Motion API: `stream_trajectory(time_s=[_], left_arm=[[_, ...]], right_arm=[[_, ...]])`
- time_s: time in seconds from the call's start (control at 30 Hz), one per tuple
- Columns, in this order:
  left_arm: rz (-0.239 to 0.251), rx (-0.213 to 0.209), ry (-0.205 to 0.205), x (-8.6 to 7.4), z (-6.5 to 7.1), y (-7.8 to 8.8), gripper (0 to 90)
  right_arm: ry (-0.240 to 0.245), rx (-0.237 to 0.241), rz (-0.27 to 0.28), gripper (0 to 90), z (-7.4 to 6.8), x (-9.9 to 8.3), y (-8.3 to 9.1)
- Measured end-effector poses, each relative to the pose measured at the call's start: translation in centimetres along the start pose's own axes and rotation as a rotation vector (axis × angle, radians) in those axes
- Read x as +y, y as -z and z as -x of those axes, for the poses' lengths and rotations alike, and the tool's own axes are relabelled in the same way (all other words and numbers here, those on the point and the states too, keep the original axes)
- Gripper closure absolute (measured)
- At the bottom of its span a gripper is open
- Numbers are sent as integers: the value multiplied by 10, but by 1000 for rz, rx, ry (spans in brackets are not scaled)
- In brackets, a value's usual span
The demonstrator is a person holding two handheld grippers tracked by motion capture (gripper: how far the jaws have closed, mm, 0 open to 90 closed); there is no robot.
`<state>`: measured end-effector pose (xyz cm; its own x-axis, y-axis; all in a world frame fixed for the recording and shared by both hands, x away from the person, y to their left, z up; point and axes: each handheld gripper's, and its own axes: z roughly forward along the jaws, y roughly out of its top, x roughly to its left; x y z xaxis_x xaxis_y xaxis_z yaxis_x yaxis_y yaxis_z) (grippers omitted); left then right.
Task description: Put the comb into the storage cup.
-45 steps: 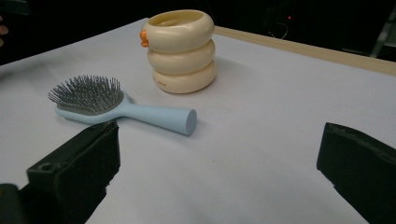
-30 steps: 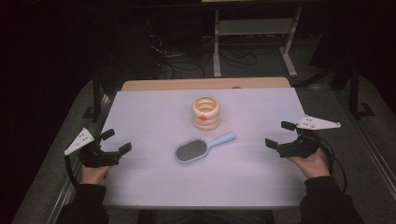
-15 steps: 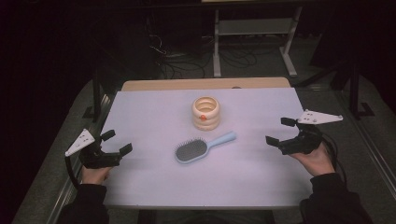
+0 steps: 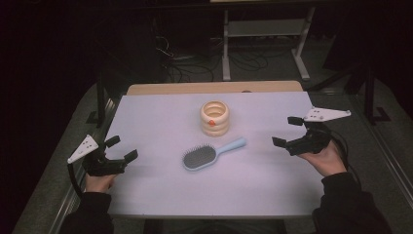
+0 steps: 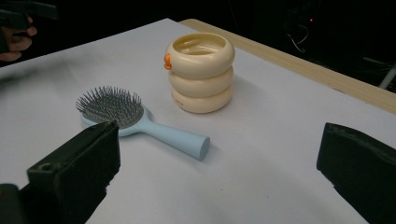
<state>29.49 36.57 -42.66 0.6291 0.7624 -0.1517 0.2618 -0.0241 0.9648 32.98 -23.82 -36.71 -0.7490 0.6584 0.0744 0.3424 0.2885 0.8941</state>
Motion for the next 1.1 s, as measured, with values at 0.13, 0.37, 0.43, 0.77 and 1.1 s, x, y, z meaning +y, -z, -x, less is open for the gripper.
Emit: stream_trajectory(time_s=[0.13, 0.37, 0.43, 0.77, 1.1], left_arm=[[0, -1, -3, 0, 0, 0, 0], [0, -2, -4, 0, 0, 0, 0], [0, -2, -3, 0, 0, 0, 0], [4, -5, -3, 0, 1, 0, 0], [0, -7, -5, 0, 1, 0, 0]], right_arm=[[6, 8, -12, 0, -1, 3, -4], [20, 25, -42, 0, -3, 11, -14], [24, 29, -45, 0, -3, 12, -17], [34, 56, -94, 0, -7, 13, -35], [45, 82, -121, 0, -15, 15, -54]])
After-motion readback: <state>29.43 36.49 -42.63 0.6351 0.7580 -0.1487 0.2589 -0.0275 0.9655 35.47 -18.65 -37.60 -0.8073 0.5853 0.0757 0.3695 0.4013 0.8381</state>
